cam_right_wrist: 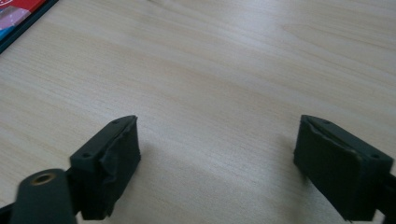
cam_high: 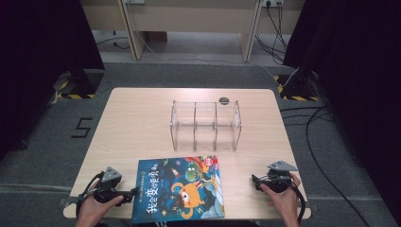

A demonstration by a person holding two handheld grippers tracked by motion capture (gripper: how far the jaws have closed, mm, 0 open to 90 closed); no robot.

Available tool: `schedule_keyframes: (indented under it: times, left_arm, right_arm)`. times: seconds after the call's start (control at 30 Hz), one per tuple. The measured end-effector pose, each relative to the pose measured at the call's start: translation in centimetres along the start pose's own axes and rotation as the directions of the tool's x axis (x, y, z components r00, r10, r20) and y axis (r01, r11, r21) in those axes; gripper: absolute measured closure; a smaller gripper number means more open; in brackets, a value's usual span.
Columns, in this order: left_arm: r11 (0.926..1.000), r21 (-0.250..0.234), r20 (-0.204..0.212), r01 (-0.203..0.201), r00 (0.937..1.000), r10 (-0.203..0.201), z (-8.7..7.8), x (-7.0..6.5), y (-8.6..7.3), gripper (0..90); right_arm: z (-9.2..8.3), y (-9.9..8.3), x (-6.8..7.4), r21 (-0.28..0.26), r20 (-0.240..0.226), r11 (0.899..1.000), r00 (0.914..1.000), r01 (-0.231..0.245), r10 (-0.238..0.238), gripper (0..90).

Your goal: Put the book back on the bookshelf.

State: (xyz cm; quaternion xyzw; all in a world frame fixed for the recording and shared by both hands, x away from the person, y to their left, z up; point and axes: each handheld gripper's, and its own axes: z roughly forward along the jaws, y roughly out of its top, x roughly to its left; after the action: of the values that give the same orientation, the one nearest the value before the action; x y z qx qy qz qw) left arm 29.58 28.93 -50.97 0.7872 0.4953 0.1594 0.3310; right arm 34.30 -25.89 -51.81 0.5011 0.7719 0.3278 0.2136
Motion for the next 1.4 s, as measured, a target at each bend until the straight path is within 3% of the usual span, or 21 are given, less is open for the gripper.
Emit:
schedule_keyframes:
  times: [0.13, 0.27, 0.47, 0.5, 0.53, 0.63, 0.73, 0.87, 0.9, 1.23, 1.4]
  left_arm:
    - [1.0000, -0.006, 0.004, -0.002, 1.0000, 0.002, 0.0, 0.0, 0.0, 14.7]
    - [0.9999, -0.008, 0.014, -0.007, 0.9999, 0.007, -0.1, -0.2, 0.1, 15.2]
    - [1.0000, -0.007, 0.049, -0.007, 0.9988, 0.007, -0.1, -0.5, 0.2, 20.5]
    - [1.0000, 0.002, 0.069, -0.006, 0.9976, 0.005, 0.0, -0.8, 0.2, 21.6]
    - [1.0000, 0.002, 0.069, -0.006, 0.9976, 0.005, 0.0, -0.8, 0.2, 22.8]
    - [0.9995, 0.026, 0.087, -0.019, 0.9960, 0.017, 0.1, -1.1, 0.1, 28.0]
    - [0.9995, 0.024, 0.098, -0.022, 0.9950, 0.019, 0.1, -1.3, 0.1, 31.0]
    - [0.9995, 0.018, 0.145, -0.025, 0.9891, 0.022, 0.2, -1.6, 0.0, 38.1]
    - [0.9991, 0.017, 0.161, -0.038, 0.9863, 0.035, 0.2, -1.9, 0.0, 38.8]
    - [0.9989, 0.017, 0.161, -0.045, 0.9860, 0.041, 0.3, -2.3, 0.0, 38.7]
    - [0.9978, 0.017, 0.151, -0.064, 0.9867, 0.061, 0.3, -2.5, 0.1, 37.0]
  right_arm:
    - [0.0, 0.0, 0.1, 0.006, -0.003, 1.000, 1.0000, 0.009, -0.009, 16.0]
    - [-0.2, 0.1, 0.1, -0.002, -0.035, 1.000, 0.9994, 0.007, -0.007, 22.8]
    - [-1.2, 0.2, 0.3, -0.077, -0.095, 0.996, 0.9952, -0.034, 0.027, 21.2]
    - [-1.3, 0.1, 0.5, -0.083, -0.124, 0.996, 0.9917, -0.045, 0.034, 18.7]
    - [-1.3, 0.1, 0.5, -0.083, -0.124, 0.996, 0.9917, -0.045, 0.034, 18.7]
    - [-1.4, -0.1, 0.8, -0.094, -0.203, 0.990, 0.9754, -0.106, 0.085, 17.5]
    - [-1.5, 0.0, 1.0, -0.105, -0.224, 0.988, 0.9705, -0.115, 0.089, 17.2]
    - [-1.5, 0.0, 1.4, -0.098, -0.240, 0.990, 0.9683, -0.097, 0.071, 18.8]
    - [-1.4, 0.0, 1.7, -0.091, -0.257, 0.992, 0.9642, -0.092, 0.066, 20.5]
    - [-1.1, 0.1, 2.7, -0.068, -0.295, 0.996, 0.9546, -0.060, 0.038, 23.1]
    - [-0.9, 0.1, 2.9, -0.057, -0.297, 0.997, 0.9541, -0.053, 0.034, 23.7]
